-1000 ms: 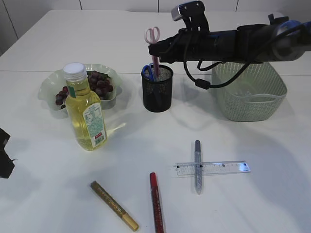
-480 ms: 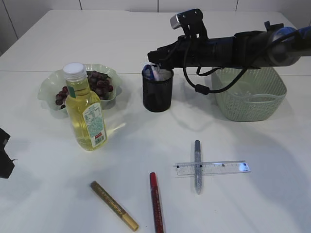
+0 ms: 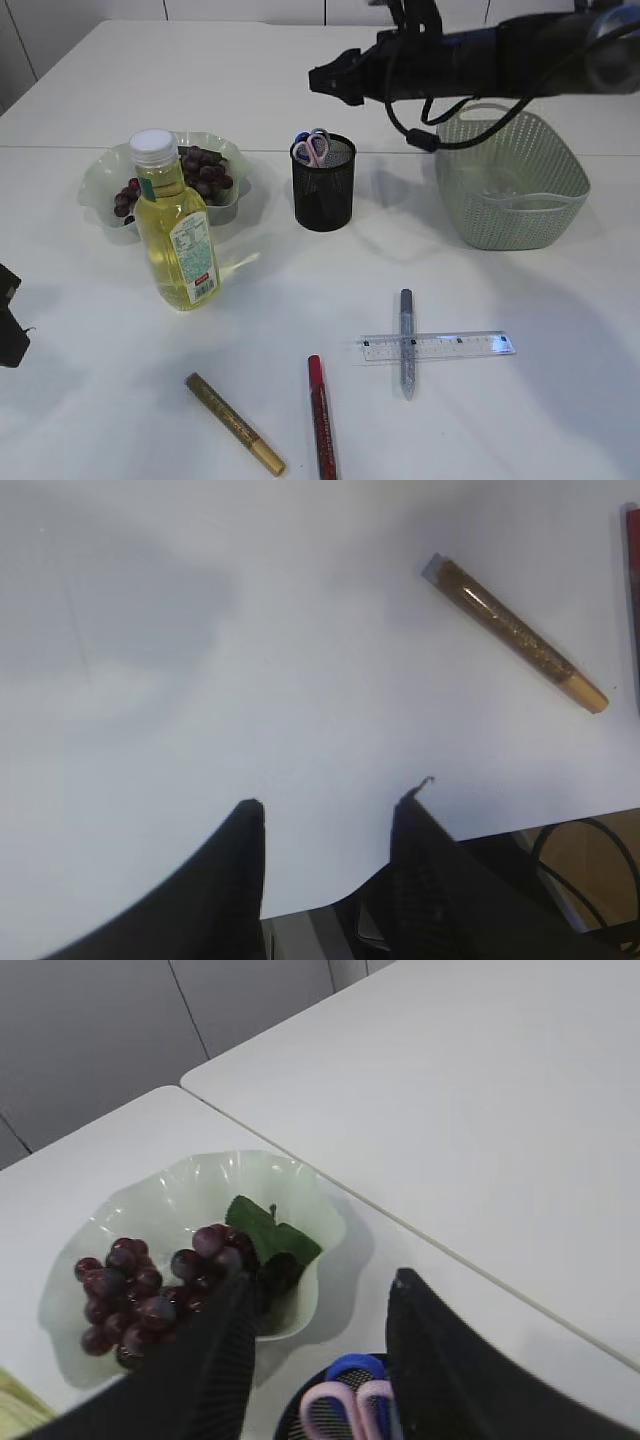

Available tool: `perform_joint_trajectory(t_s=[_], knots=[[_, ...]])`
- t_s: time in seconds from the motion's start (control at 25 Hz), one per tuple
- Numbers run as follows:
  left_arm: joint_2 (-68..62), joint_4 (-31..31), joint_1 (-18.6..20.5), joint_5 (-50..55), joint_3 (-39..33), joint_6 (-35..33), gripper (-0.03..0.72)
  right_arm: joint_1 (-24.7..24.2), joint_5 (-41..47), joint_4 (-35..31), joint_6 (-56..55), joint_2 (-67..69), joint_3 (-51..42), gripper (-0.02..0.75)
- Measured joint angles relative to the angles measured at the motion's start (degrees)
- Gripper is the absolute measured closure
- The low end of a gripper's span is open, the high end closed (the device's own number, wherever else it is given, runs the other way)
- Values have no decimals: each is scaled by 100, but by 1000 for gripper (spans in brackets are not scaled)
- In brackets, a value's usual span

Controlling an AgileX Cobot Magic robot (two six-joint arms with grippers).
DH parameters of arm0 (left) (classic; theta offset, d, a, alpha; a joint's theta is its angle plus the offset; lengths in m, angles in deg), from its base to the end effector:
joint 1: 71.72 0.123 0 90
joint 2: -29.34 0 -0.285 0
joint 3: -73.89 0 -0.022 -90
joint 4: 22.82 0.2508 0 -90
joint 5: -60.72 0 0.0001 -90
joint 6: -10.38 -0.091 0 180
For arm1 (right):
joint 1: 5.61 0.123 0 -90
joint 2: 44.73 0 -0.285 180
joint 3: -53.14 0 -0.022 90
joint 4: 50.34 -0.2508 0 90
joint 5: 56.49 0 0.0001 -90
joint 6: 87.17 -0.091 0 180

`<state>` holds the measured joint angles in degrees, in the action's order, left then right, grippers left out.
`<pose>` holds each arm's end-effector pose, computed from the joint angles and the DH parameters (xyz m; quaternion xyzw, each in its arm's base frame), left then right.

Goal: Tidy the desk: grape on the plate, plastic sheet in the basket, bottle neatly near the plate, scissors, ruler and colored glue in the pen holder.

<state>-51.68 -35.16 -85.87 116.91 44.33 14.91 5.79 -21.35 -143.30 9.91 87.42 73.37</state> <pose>0.2088 -0.0693 0.2500 0.0339 0.9882 -0.1129 0.0975 0.4819 0.1506 0.2358 -0.2727 0.7513 0.2840 0.5296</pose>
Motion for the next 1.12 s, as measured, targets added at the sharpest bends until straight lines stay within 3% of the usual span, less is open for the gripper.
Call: perform_joint_trajectory(t_s=[0.24,0.4,0.76,1.12], knots=[[0,0,0,0,0,0,380,0,168,3107,-3523,-898,0,382],[0,0,0,0,0,0,380,0,643,4844,-5466,-1446,0,382],[0,0,0,0,0,0,380,79,1982,7074,-7941,-2157,0,382],[0,0,0,0,0,0,380,700,3075,8286,-8972,-2248,0,382]])
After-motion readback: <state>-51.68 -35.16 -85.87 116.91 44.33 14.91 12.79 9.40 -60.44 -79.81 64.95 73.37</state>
